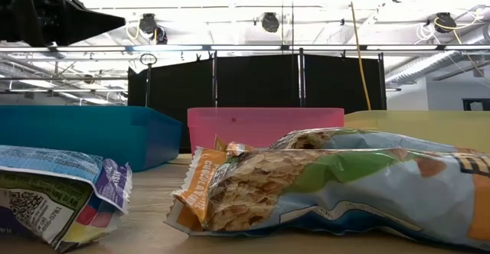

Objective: Pick and place Granola Bars by type
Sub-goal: Put the bottom red granola bar into the yellow bin

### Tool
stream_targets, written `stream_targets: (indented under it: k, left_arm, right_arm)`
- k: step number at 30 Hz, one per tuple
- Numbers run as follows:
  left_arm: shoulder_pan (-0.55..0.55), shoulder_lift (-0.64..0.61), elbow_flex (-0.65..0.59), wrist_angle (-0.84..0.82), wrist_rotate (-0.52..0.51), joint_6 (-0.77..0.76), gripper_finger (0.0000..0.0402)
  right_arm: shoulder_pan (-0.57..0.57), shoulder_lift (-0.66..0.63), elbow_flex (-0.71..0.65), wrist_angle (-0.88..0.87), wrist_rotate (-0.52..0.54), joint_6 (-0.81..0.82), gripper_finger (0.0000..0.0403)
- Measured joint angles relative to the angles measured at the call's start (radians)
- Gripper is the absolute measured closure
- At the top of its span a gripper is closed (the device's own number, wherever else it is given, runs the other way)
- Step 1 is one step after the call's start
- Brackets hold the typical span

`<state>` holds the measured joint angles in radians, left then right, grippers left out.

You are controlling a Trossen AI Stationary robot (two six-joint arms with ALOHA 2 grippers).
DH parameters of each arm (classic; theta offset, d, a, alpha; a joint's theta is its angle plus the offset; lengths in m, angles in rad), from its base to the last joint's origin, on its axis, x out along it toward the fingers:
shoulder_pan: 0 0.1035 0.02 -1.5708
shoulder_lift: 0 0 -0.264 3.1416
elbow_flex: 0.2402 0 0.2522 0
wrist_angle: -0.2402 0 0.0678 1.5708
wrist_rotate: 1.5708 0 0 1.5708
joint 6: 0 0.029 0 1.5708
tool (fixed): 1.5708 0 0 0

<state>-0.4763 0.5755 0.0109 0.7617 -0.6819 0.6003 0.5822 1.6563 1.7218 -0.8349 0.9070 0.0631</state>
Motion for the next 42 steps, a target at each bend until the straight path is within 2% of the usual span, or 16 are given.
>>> stream_targets:
  k: [5,9,15,19,24,27,31,42]
  left_arm:
    - [0.000,0.000,0.000,0.000,0.000,0.009,0.0363]
    - [0.000,0.000,0.000,0.000,0.000,0.023,0.0356]
    - [0.000,0.000,0.000,0.000,0.000,0.025,0.0347]
    - [0.000,0.000,0.000,0.000,0.001,0.028,0.0344]
    - [0.000,0.000,0.000,0.000,0.001,0.053,0.0343]
    - [0.000,0.000,0.000,0.000,0.001,0.054,0.0343]
    - [0.000,0.000,0.000,0.000,0.001,0.067,0.0343]
    - [0.000,0.000,0.000,0.000,0.002,0.078,0.0344]
  right_arm:
    - [0.100,0.156,0.124,-0.079,-0.190,0.085,0.0403]
    - [0.161,0.228,0.132,-0.085,-0.308,0.167,0.0403]
    - [0.186,0.314,0.133,-0.103,-0.491,0.417,0.0400]
    - [0.185,0.333,0.132,-0.111,-0.608,0.542,0.0369]
    - [0.182,0.335,0.119,-0.146,-0.746,0.607,0.0304]
    - [0.191,0.335,0.096,-0.144,-0.780,0.618,0.0272]
    - [0.196,0.334,0.041,-0.144,-0.795,0.691,0.0252]
    - [0.202,0.335,-0.112,-0.124,-0.889,0.833,0.0252]
